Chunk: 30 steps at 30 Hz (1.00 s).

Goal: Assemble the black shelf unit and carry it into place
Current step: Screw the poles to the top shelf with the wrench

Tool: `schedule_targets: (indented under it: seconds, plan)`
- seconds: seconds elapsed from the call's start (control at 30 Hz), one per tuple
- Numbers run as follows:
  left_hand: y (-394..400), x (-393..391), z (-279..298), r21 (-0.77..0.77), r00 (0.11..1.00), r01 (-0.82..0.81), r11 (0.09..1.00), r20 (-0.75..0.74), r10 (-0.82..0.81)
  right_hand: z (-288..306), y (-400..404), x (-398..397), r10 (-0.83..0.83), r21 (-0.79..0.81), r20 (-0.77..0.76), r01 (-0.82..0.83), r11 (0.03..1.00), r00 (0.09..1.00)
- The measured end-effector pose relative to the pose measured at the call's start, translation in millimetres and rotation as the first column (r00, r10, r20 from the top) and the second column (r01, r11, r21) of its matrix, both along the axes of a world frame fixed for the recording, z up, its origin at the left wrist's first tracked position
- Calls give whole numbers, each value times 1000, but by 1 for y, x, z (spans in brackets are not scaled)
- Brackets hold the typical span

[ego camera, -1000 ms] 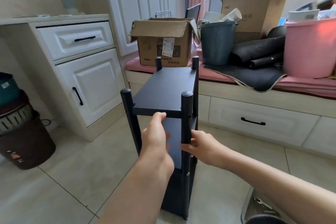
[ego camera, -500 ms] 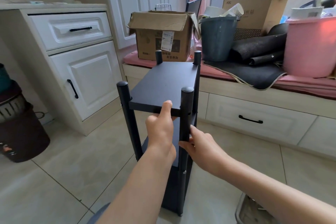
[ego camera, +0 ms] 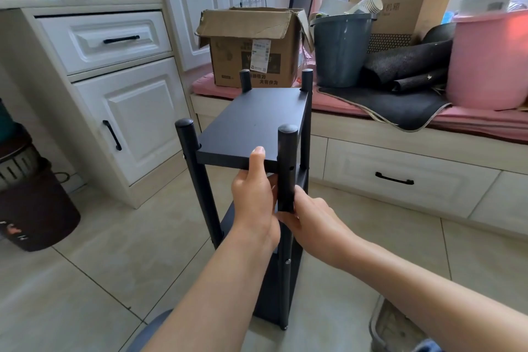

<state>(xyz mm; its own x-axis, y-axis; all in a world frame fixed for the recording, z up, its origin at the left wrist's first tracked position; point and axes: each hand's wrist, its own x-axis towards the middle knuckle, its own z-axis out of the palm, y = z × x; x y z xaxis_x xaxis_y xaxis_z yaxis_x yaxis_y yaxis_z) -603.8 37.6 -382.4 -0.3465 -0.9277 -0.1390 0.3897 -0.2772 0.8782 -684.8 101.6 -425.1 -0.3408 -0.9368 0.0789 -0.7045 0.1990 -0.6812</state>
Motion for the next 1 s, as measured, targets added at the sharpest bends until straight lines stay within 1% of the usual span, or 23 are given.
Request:
schedule_targets:
  seconds: [0.13,0.33,0.4,0.47,0.57,0.63,0.77,0.9,0.93,1.0]
  plan:
    - [2,4,1,-5,999,16,1000,-33,-16,6,1,-3,19,-4,39,-19,1000,999]
    - [17,-5,0,-6,988,74,997,-137,-74,12,14,-37,38,144,169,-63,988,985]
    - [25,-13,1,-13,977,122,992,-174,-123,7,27,-53,12,151,208,-45,987,978]
    - [34,-23,2,-30,964,172,985,-199,-175,-4,44,-72,-48,163,213,13,986,976]
    - [47,-37,2,-65,951,226,972,-200,-235,-36,79,-107,-171,234,244,114,966,954]
    - [52,-44,0,-80,948,240,967,-195,-252,-64,107,-132,-282,303,276,195,933,919]
    - [53,-48,-2,-110,943,246,963,-202,-264,-122,149,-167,-470,383,272,354,853,840]
    - [56,-55,-3,-116,942,242,963,-209,-262,-185,168,-187,-552,484,279,382,787,786]
    - [57,-56,-4,-119,942,244,962,-206,-264,-200,169,-190,-557,507,253,382,772,791]
    - [57,-57,-6,-142,940,253,957,-196,-277,-230,167,-196,-533,566,155,367,738,832]
